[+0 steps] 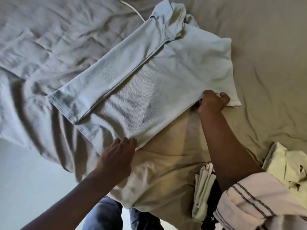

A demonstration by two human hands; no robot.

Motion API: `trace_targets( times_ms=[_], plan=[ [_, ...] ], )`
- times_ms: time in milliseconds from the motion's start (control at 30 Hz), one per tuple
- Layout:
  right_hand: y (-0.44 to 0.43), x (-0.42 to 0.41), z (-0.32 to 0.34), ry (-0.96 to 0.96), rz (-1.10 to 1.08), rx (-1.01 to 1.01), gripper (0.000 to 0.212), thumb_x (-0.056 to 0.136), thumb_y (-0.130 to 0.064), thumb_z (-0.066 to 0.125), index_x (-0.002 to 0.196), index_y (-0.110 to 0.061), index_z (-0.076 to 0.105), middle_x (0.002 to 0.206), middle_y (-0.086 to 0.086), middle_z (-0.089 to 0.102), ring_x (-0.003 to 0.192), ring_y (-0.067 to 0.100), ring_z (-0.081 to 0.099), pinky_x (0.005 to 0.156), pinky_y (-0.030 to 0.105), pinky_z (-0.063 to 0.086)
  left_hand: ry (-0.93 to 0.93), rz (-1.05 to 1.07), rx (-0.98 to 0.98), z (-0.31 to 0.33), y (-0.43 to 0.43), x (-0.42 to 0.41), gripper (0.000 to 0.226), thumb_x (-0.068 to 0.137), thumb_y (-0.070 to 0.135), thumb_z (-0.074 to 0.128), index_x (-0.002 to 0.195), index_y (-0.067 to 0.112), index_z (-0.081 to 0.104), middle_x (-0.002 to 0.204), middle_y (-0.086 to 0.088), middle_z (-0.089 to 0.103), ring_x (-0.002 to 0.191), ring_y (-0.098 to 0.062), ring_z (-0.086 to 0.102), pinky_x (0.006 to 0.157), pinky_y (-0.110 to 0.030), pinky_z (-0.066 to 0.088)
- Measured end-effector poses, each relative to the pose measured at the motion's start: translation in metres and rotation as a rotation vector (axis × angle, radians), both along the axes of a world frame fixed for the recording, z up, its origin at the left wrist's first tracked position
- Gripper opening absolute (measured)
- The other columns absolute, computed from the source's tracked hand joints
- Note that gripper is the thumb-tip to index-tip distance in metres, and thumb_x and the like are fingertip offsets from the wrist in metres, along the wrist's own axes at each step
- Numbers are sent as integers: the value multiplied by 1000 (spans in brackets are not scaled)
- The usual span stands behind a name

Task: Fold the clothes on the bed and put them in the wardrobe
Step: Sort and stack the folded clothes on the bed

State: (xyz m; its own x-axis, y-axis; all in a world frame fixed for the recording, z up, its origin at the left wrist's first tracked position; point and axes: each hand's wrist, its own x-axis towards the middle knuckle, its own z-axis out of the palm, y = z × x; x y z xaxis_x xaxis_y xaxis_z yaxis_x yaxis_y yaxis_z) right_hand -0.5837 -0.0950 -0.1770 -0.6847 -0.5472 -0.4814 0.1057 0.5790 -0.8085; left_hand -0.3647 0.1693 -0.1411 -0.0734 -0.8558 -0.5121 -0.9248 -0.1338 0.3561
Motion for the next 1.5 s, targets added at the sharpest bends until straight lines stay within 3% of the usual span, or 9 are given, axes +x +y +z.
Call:
trace_targets(
  times_ms=[167,333,500,633,767,967,1200,1333,1500],
  plan=[
    [-23,26,31,360,58,-223,43,82,-3,60,122,-15,61,87,-17,58,78,10,60,60,7,39,200,455,140,23,-31,35,24,65,44,51,79,34,67,83,4,73,87,-24,69,70,-33,50],
    [-72,85,46,472,323,-343,41,84,-12,60,125,-10,64,114,4,71,103,19,66,74,1,38,411,885,94,22,-46,97,34,56,51,54,75,30,75,60,1,64,65,-26,61,70,-45,55],
    [-85,123,13,595,1174,-126,81,91,-43,63,160,-17,30,158,9,44,146,23,41,118,33,32,406,1230,-41,-11,-41,126,31,60,50,59,77,28,74,69,-5,69,78,-38,69,78,-55,60],
    [-53,127,-9,793,1205,-228,69,95,-45,56,156,-15,40,155,13,46,146,31,39,118,41,31,514,1481,-211,-21,-34,124,27,68,46,63,86,27,71,75,0,64,78,-37,63,81,-55,59],
    [-17,117,-12,641,773,-320,46,96,-33,61,137,-13,59,133,9,61,125,25,57,100,19,37,626,1091,-433,13,-27,91,10,78,26,56,83,26,65,79,6,66,73,-23,62,66,-36,47],
    [-14,87,-2,101,465,-48,57,73,-66,78,89,-13,67,82,-3,68,75,11,66,82,40,61,489,118,-236,36,-12,58,8,63,23,52,71,26,51,65,11,52,61,-7,51,55,-32,46],
    [-33,59,14,44,360,42,8,89,-20,78,91,-16,72,93,0,73,97,25,70,91,39,59,388,6,-124,5,-3,58,8,66,34,47,70,26,47,60,9,50,57,-13,51,53,-28,40],
    [-4,26,13,-111,296,106,58,94,-36,40,138,-1,55,139,22,60,126,39,61,105,50,53,369,23,-143,-4,-2,56,7,72,36,47,73,31,42,55,12,45,50,-9,46,52,-24,33],
    [1,14,14,-174,20,29,23,88,-29,58,99,-11,68,110,6,73,99,29,71,73,37,61,302,73,-55,-5,2,51,13,76,35,49,89,39,52,74,18,56,66,-4,52,64,-29,45]
  ],
)
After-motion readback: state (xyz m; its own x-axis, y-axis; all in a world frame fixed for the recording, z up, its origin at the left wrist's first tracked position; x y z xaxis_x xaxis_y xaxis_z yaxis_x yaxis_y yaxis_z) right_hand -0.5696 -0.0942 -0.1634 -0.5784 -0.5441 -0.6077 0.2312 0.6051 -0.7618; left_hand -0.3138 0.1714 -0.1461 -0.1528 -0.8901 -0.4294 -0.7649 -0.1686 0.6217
